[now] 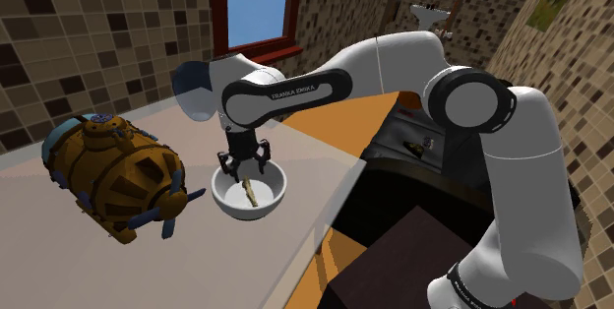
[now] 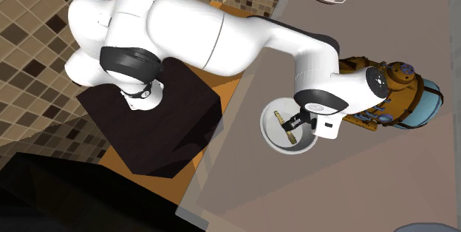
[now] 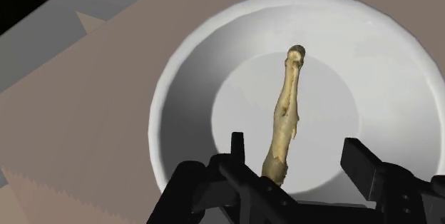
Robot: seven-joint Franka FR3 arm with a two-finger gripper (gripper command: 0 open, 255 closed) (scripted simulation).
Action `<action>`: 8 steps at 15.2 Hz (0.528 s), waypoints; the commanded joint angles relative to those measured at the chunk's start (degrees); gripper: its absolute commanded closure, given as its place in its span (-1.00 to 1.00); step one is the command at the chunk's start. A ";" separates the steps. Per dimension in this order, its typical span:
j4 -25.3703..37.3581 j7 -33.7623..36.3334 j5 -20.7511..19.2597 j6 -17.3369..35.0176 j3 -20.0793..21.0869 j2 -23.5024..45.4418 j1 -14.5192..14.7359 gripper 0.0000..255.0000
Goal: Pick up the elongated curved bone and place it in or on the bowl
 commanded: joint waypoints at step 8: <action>7.99 -0.54 0.29 -7.46 0.18 0.37 1.04 -1.00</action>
